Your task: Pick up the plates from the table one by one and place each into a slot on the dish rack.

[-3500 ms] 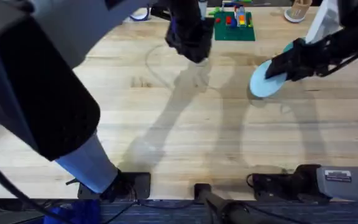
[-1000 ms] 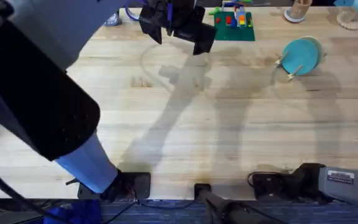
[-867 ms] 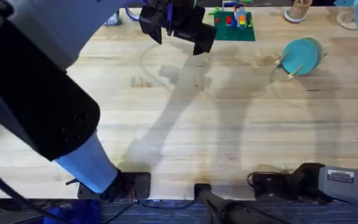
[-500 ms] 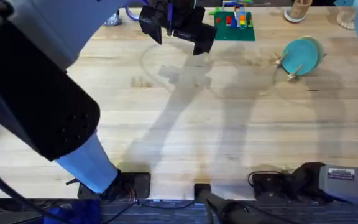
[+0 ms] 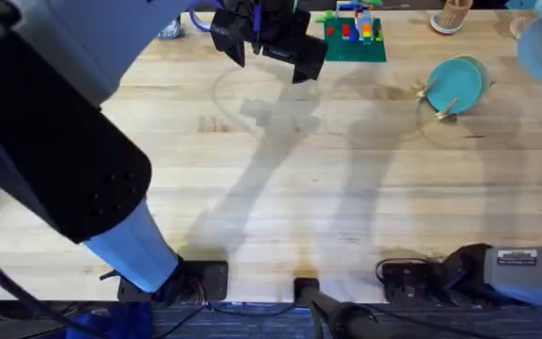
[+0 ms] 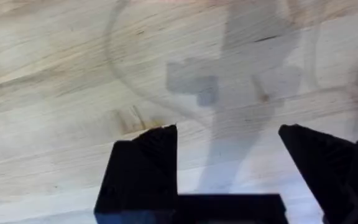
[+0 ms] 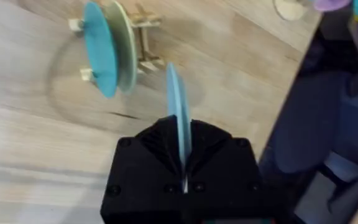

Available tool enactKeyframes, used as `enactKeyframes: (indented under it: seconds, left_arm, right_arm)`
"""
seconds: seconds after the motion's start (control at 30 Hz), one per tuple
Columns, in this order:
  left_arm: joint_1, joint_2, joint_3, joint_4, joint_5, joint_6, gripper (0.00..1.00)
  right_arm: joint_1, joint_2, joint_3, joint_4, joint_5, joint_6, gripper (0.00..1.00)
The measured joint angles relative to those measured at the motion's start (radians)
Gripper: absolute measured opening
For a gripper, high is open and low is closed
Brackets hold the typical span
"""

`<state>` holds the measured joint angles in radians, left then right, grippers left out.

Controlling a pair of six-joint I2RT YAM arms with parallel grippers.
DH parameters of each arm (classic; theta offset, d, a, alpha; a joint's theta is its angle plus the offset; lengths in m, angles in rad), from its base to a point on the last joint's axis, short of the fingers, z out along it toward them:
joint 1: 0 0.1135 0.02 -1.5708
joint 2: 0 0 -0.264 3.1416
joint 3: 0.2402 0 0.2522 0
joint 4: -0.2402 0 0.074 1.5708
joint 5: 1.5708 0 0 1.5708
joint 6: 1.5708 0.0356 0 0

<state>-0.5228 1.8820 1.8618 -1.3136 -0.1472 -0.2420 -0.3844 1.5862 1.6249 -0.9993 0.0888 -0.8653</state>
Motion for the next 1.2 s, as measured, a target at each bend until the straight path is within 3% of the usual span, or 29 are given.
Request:
enactKeyframes:
  seconds: [0.37, 0.77, 1.2]
  left_arm:
    - [0.000, 0.000, 0.000, 0.000, 0.000, 0.000, 0.994]
    - [0.000, 0.000, 0.000, 0.000, 0.000, 0.000, 0.994]
    - [0.000, 0.000, 0.000, 0.000, 0.000, 0.000, 0.995]
  right_arm:
    - [-0.005, 0.031, 0.001, -0.003, -0.107, 0.001, 0.032]
    - [-0.005, 0.133, 0.001, 0.037, -0.120, 0.006, 0.035]
    - [-0.005, 0.163, 0.001, 0.064, -0.152, 0.022, 0.035]
